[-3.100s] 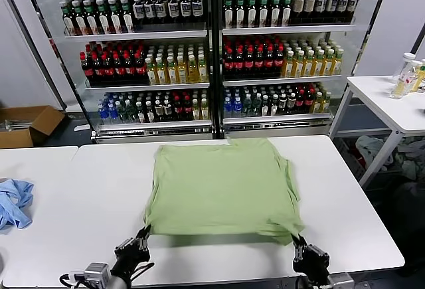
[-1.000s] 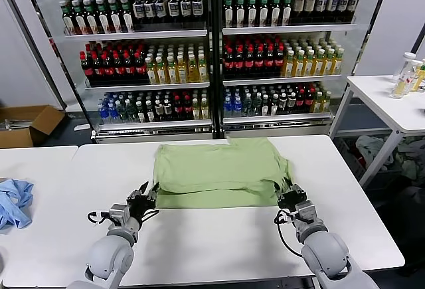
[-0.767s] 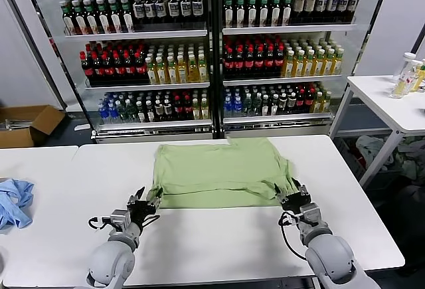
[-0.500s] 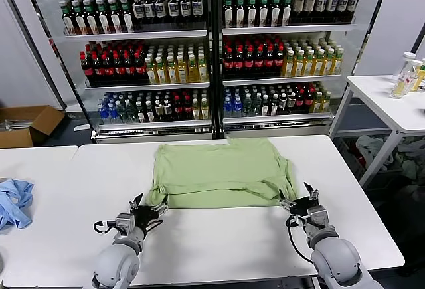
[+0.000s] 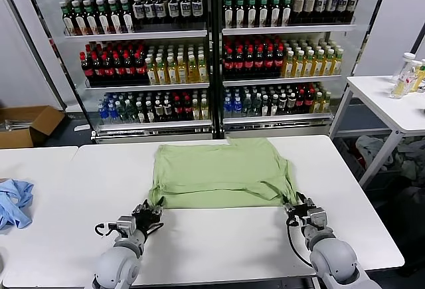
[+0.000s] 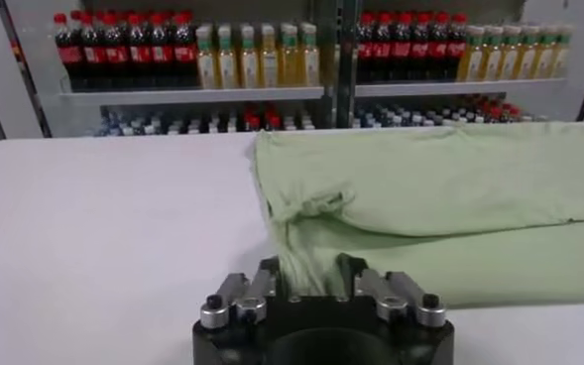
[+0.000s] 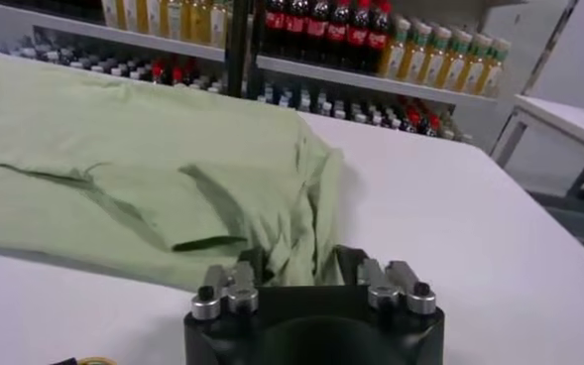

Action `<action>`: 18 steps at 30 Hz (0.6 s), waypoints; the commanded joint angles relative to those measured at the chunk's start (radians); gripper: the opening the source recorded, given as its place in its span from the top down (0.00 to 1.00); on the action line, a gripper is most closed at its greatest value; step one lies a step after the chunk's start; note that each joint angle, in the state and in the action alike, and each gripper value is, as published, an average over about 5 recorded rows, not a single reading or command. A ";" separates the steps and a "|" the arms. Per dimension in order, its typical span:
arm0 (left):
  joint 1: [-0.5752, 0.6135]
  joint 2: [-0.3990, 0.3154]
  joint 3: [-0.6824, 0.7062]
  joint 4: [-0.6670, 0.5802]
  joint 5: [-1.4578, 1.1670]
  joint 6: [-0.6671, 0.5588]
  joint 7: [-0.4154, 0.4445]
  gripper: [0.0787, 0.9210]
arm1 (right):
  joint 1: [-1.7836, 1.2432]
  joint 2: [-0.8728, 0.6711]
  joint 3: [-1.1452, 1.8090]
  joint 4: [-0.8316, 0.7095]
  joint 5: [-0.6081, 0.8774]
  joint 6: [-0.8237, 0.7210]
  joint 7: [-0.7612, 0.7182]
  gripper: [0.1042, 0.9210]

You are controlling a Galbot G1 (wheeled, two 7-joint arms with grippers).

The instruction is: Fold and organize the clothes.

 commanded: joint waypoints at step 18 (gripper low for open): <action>0.332 0.028 -0.091 -0.318 -0.054 0.026 -0.010 0.98 | -0.292 -0.114 0.118 0.291 0.050 -0.031 0.007 0.96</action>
